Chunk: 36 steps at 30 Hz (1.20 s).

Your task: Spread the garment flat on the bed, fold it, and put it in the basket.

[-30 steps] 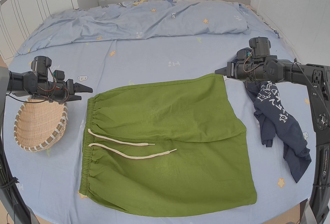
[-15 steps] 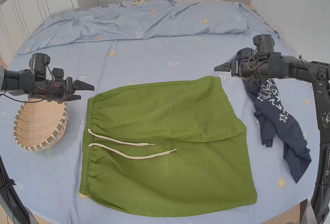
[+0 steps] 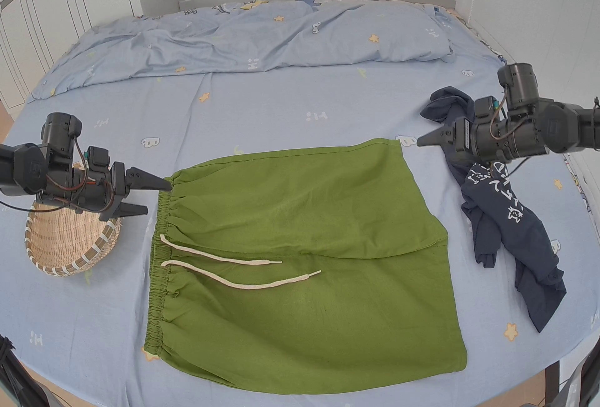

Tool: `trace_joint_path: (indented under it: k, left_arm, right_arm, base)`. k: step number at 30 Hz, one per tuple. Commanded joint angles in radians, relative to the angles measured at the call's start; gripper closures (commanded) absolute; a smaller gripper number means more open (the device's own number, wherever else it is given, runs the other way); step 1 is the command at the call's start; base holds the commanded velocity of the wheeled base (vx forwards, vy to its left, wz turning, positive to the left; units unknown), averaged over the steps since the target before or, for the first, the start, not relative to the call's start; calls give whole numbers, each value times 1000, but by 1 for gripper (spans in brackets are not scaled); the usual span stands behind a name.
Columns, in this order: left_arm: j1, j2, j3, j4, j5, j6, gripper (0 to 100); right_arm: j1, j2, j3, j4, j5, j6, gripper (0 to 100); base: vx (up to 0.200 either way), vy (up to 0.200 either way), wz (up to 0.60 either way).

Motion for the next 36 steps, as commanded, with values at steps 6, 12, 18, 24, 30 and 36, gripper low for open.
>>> trace_joint_path:
  k: [6,12,18,24,30,36]
  left_arm:
    - [166,-253,653,-98,-271,15,0]
    - [221,-210,807,-93,-275,342,0]
    - [217,-195,856,-103,-217,363,0]
    - [215,-175,859,-103,-168,368,0]
    - [200,-114,853,-142,-166,368,0]
    - [121,-11,846,-221,-165,359,0]
  right_arm:
    - [43,-436,1026,-526,21,169,0]
    - [91,-490,1146,-555,27,176,0]
    - [151,-492,1216,-563,24,176,0]
    - [151,-492,1248,-577,27,176,0]
    - [152,-492,1248,-597,27,178,0]
    - [146,-493,1247,-608,27,178,0]
  base:
    - [0,0,0]
    - [0,0,0]
    - [0,0,0]
    - [0,0,0]
    - [0,0,0]
    - [0,0,0]
